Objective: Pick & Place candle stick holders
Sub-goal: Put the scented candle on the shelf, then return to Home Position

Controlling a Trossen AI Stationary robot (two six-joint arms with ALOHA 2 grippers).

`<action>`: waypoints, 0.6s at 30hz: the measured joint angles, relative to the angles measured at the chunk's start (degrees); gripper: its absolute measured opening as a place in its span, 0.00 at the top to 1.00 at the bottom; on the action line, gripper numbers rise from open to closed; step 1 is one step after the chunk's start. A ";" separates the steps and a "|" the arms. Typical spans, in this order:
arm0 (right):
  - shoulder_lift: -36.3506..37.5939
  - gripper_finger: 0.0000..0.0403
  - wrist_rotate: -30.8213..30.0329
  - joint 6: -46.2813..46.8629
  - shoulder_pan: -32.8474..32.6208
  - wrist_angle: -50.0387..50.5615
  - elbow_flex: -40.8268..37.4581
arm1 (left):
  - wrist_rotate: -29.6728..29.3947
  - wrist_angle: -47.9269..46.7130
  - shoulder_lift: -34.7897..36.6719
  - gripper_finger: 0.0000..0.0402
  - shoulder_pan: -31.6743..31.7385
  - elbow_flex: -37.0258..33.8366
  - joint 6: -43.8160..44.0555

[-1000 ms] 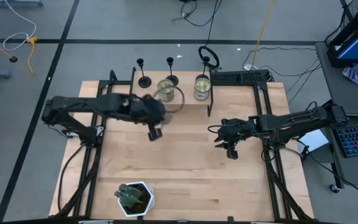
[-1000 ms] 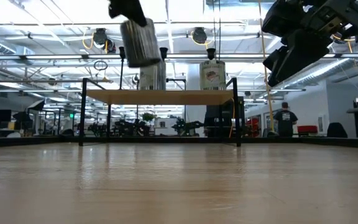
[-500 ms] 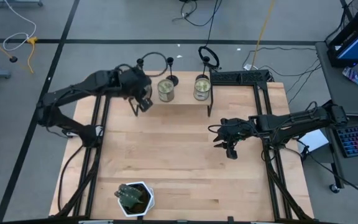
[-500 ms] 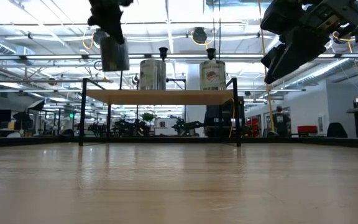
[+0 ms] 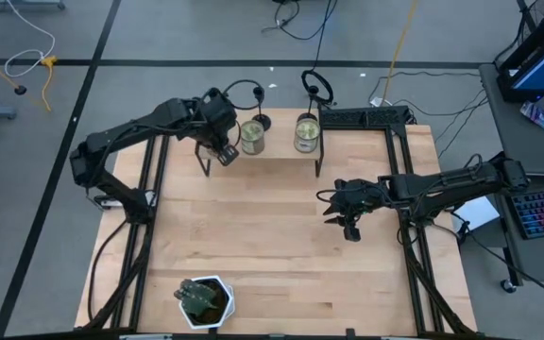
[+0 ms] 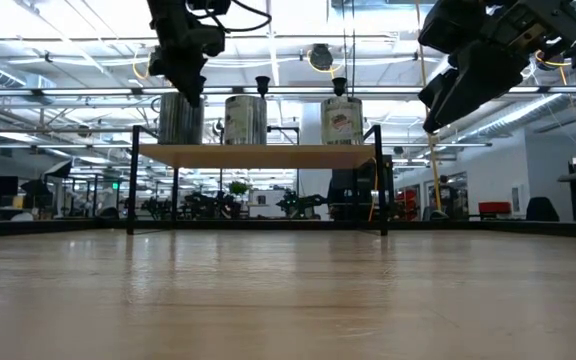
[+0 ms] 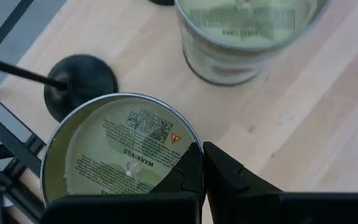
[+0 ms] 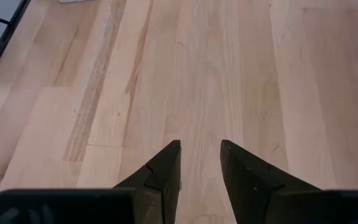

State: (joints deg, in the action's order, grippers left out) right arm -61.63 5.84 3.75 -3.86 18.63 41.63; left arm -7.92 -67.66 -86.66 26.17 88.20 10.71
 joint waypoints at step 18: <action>0.00 0.74 -0.01 -0.35 0.02 -0.43 0.00 | -1.03 0.40 -0.30 0.78 0.81 0.04 -1.81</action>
State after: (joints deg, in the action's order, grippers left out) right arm -61.63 5.83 3.40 -3.84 18.20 41.63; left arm -8.95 -67.26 -86.96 26.98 88.25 8.90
